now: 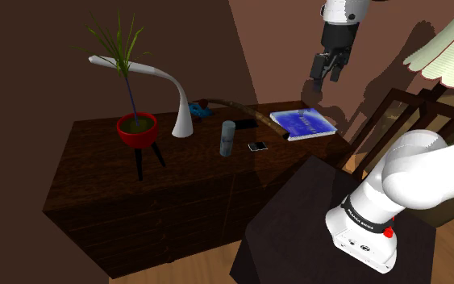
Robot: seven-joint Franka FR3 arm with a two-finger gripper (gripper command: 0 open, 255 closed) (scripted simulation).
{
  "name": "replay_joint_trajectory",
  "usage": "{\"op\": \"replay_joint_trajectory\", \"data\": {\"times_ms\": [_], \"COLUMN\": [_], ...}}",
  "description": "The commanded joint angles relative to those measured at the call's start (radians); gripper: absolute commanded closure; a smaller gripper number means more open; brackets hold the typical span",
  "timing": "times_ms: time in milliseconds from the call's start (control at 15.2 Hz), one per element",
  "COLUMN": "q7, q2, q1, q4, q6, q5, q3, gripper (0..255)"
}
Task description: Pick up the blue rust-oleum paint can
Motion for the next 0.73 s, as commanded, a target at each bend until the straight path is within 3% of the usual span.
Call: {"op": "replay_joint_trajectory", "data": {"times_ms": [0,660], "q7": [0.0,-0.082], "q2": [0.0,0.254], "q1": [0.0,0.019], "q4": [0.0,-0.072], "q6": [0.0,0.372], "q5": [0.0,-0.011], "q3": [0.0,-0.069], "gripper": [0,0]}}
